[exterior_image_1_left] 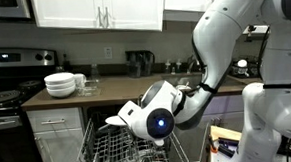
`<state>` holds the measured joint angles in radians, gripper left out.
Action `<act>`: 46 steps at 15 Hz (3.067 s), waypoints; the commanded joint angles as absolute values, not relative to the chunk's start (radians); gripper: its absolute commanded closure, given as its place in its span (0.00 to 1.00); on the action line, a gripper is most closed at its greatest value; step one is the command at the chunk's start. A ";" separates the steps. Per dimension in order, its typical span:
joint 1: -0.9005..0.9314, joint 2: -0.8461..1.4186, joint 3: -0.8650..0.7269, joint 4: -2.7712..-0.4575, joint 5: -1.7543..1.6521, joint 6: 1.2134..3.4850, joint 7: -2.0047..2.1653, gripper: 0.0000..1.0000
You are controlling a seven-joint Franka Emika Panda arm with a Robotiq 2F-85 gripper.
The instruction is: Take the plate from the counter and put it in the dishwasher
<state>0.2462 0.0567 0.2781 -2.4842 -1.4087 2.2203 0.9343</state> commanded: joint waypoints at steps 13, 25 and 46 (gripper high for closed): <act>0.234 -0.261 0.261 -2.610 -0.904 2.403 0.576 0.96; 0.235 -0.248 0.249 -2.609 -0.870 2.415 0.551 0.99; 0.225 -0.206 0.240 -2.630 -0.486 2.388 0.136 0.96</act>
<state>0.2440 -0.2035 0.2210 -2.6301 -0.4943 2.3889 0.1421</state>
